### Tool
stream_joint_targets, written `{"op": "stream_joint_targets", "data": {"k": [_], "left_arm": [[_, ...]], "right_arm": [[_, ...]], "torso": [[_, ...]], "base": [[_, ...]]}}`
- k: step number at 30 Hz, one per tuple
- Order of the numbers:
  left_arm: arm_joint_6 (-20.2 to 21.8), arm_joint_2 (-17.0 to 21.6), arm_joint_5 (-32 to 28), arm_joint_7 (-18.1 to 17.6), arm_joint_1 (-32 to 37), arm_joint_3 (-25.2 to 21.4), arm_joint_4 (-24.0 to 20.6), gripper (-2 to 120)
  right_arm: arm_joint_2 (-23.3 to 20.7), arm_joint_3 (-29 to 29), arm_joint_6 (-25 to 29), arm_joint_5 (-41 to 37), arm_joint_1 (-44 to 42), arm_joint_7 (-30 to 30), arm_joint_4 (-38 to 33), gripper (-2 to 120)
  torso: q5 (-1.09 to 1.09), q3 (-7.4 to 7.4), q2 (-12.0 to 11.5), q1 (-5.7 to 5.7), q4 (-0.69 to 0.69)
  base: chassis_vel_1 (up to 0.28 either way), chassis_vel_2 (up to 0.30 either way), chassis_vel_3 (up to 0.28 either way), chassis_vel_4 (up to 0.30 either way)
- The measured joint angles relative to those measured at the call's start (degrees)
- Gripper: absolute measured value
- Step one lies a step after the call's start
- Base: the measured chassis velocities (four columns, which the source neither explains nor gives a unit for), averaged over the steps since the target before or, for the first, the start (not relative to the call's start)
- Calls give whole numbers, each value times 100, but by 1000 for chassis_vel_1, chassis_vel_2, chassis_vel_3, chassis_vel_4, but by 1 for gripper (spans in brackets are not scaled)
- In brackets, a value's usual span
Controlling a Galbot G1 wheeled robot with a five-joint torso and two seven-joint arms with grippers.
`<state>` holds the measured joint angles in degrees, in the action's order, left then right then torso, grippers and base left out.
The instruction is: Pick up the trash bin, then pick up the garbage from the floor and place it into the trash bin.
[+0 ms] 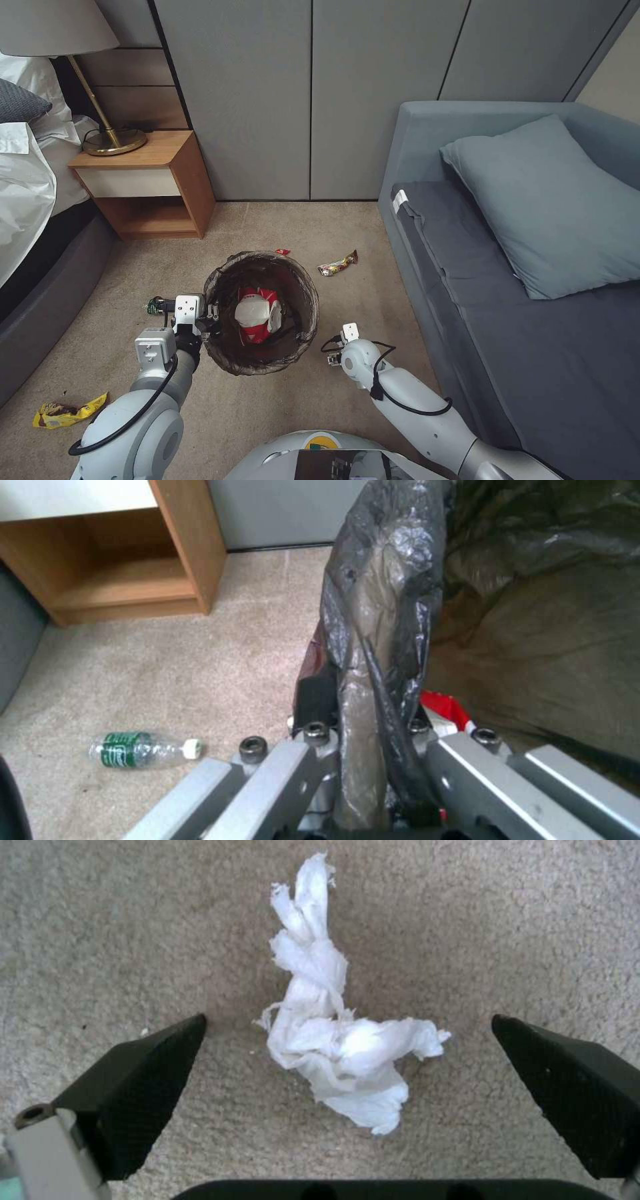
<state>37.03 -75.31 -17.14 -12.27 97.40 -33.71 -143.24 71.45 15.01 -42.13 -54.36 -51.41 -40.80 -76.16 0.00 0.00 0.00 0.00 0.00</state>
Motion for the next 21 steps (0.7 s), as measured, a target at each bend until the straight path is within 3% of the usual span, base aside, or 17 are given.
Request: {"op": "stream_joint_targets", "data": {"k": [5, 21], "left_arm": [[-5, 3, 5, 0, 5, 0, 0, 3], [-8, 22, 5, 0, -3, -9, 0, 3]], "right_arm": [[3, -22, 8, 8, 1, 26, 15, 98], [47, -45, 56, 37, -16, 87, 28, 63]], "torso": [[0, 0, 0, 0, 0], [1, -1, 2, -1, 2]], "base": [[0, 0, 0, 0], [0, 0, 0, 0]]}}
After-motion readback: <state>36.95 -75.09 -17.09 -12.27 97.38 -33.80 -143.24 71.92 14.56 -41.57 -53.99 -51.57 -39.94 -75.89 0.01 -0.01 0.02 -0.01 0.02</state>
